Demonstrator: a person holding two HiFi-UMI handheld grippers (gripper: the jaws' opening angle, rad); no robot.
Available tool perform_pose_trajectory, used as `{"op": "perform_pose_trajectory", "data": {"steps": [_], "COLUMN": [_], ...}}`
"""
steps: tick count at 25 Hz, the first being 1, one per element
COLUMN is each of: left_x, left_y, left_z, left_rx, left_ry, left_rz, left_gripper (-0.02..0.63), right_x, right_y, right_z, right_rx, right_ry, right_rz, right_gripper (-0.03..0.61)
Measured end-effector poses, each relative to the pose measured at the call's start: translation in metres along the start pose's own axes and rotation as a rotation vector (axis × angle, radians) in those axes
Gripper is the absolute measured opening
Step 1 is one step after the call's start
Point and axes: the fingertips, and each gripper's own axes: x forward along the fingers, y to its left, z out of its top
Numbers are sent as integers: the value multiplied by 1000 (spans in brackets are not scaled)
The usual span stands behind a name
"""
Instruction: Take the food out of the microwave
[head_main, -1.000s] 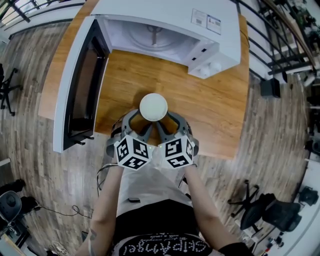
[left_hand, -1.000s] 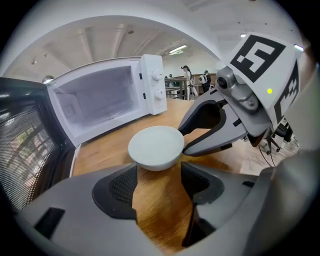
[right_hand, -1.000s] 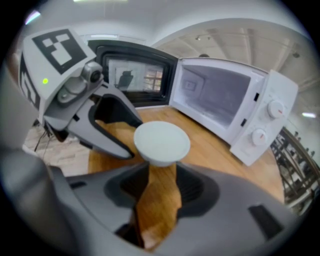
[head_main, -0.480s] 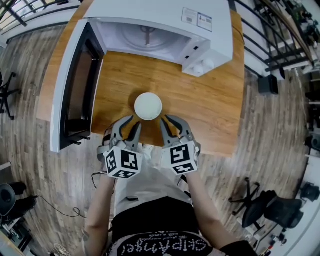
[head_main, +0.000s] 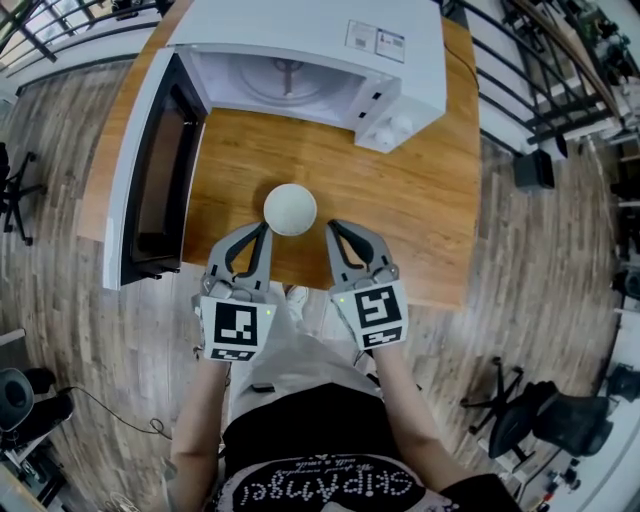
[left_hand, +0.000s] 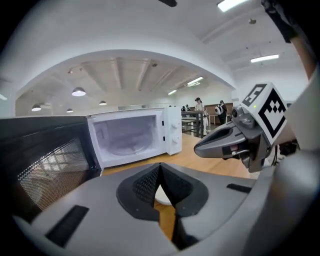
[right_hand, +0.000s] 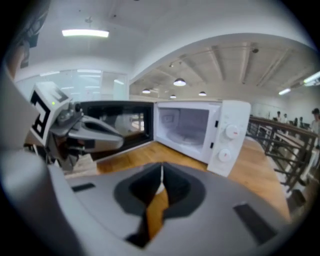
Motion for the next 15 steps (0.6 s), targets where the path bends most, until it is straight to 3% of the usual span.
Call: {"op": "perform_pose_trajectory", "data": {"steps": [7,15], "left_x": [-18,-38], "left_y": [15,11], "left_z": [46,94], "left_rx": [-231,-194], "left_ry": [-135,-227], "left_rz": [6,-44], "left_gripper": [31,31], "right_x": [-34,-79], "right_y": [-32,-53], "right_z": [45,71], "right_rx": [26,62], "right_ry": [-106,-168], "right_rz": [-72,-125], "right_gripper": [32,32]}}
